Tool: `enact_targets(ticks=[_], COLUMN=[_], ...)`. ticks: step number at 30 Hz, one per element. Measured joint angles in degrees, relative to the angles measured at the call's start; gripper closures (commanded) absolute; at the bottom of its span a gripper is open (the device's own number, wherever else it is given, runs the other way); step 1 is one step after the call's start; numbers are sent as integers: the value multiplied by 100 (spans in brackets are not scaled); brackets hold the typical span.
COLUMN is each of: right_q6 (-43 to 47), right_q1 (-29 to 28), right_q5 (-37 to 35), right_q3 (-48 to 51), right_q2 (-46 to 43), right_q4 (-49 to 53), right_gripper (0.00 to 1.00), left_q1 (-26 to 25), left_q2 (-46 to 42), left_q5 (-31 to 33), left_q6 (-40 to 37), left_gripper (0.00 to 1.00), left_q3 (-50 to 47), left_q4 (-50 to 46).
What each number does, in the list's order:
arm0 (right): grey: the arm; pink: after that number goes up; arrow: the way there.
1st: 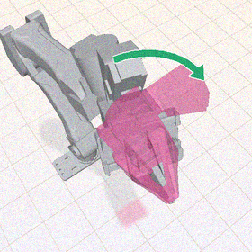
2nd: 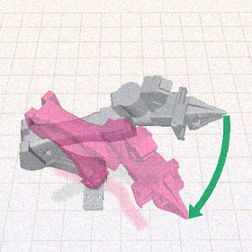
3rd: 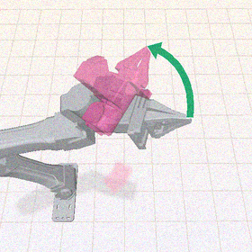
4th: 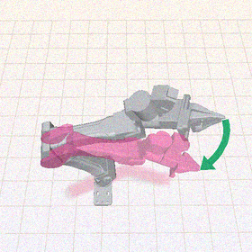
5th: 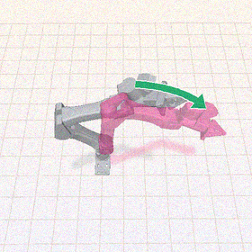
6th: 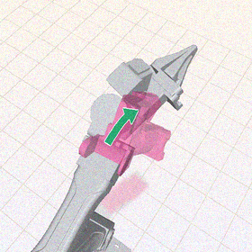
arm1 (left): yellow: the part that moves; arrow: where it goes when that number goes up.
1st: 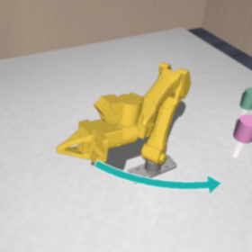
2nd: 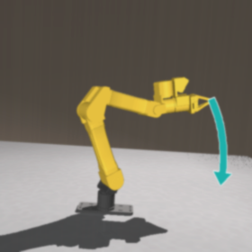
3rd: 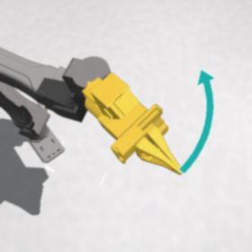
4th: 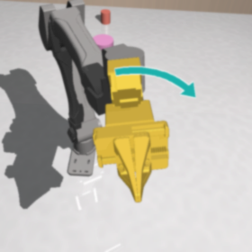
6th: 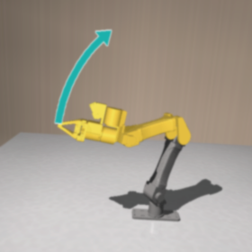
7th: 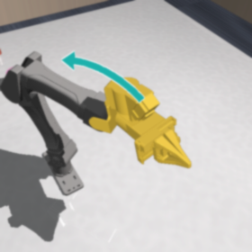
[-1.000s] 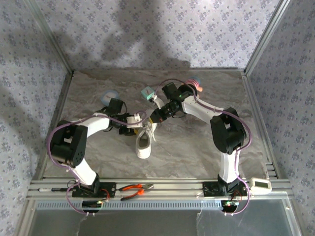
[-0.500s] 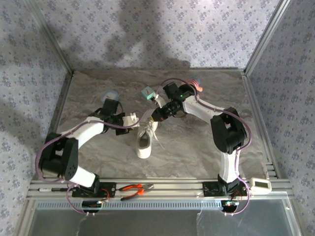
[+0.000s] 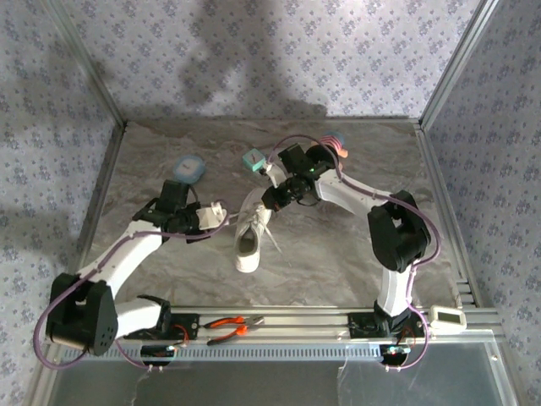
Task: Tie the shoes
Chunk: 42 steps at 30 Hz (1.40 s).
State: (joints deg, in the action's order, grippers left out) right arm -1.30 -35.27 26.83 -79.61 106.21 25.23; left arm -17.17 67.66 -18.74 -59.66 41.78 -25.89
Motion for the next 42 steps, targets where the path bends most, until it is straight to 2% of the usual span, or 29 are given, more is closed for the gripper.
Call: enact_targets(ticks=[6, 13, 27, 29, 37, 42], right_q6=[0, 4, -151, -192, -57, 116], right_q1=[-107, -164, 44, 94, 118, -7], right_q5=[-542, -1108, -1554, -1552, -1392, -1241], right_q3=[315, 675, 1069, 1069, 660, 114], right_q2=[-337, -868, -1001, -977, -310, 92], right_q4=[-142, -433, -673, -723, -791, -745], right_gripper=[100, 100, 100, 100, 100, 100], left_q1=[-136, -278, -391, -627, -2288, -3104], left_q2=[-551, -629, -649, -697, -1211, -979], left_q5=[293, 560, 1172, 1333, 1928, 2164], left_q6=[234, 463, 1593, 1740, 2688, 3565], left_gripper=[100, 100, 100, 100, 100, 100], left_q3=[-111, -232, -197, -195, -173, 354], left_q4=[-293, -461, -870, -1043, -1757, -2035])
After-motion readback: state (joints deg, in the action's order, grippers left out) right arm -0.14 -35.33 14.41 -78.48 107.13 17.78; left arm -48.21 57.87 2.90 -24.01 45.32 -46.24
